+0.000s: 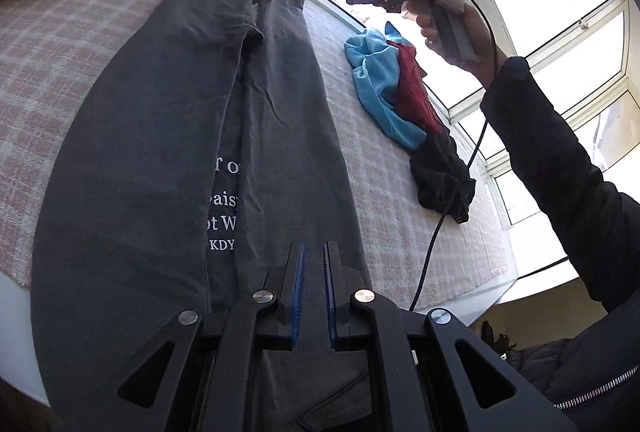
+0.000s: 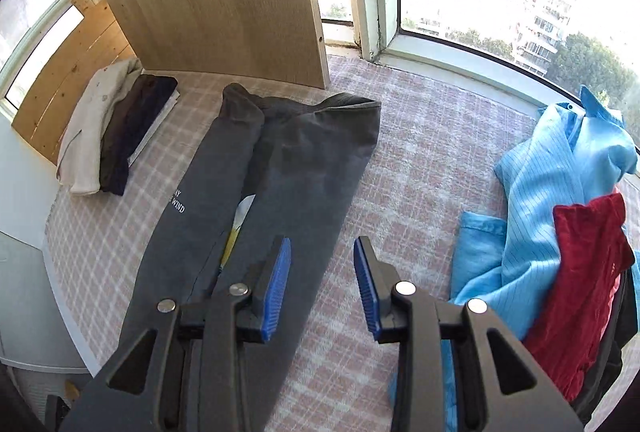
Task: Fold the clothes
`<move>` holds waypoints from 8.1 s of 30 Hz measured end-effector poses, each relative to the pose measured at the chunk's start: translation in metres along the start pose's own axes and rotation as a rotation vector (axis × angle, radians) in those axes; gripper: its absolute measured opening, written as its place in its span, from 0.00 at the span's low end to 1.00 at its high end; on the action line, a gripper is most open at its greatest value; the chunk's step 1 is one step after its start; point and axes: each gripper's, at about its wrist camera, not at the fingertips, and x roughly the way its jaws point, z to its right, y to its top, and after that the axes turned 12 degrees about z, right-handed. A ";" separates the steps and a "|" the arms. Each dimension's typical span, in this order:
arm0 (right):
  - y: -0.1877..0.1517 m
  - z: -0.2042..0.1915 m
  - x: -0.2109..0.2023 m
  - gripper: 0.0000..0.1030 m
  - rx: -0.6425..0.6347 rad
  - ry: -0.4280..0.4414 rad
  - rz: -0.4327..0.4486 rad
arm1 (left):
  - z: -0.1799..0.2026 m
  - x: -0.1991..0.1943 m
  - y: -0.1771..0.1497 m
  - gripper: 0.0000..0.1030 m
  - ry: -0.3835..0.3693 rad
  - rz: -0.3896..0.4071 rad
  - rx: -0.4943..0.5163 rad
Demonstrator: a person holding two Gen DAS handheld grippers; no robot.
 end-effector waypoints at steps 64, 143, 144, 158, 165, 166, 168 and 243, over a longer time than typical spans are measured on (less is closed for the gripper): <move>-0.192 -0.153 0.018 0.35 -0.670 0.366 -0.445 | -0.015 -0.053 -0.118 0.05 0.140 0.021 -0.129; -0.358 -0.170 -0.111 0.34 -0.247 0.300 -0.401 | -0.025 -0.087 -0.120 0.08 0.262 0.090 0.096; -0.339 -0.172 -0.106 0.38 -0.215 0.320 -0.356 | -0.022 -0.082 -0.119 0.08 0.291 0.094 0.125; -0.265 -0.220 0.046 0.38 -0.131 0.317 -0.413 | -0.021 -0.058 -0.117 0.04 0.364 0.129 0.126; -0.210 -0.180 0.035 0.38 -0.165 0.303 -0.405 | -0.031 -0.070 -0.114 0.03 0.299 0.140 0.069; -0.209 -0.179 0.039 0.38 -0.159 0.303 -0.409 | -0.032 -0.073 -0.113 0.02 0.297 0.144 0.069; -0.203 -0.172 0.041 0.38 -0.136 0.323 -0.408 | -0.032 -0.077 -0.112 0.02 0.281 0.147 0.057; -0.067 -0.096 0.075 0.22 -0.205 0.316 -0.139 | -0.056 -0.034 -0.016 0.00 0.188 -0.054 0.015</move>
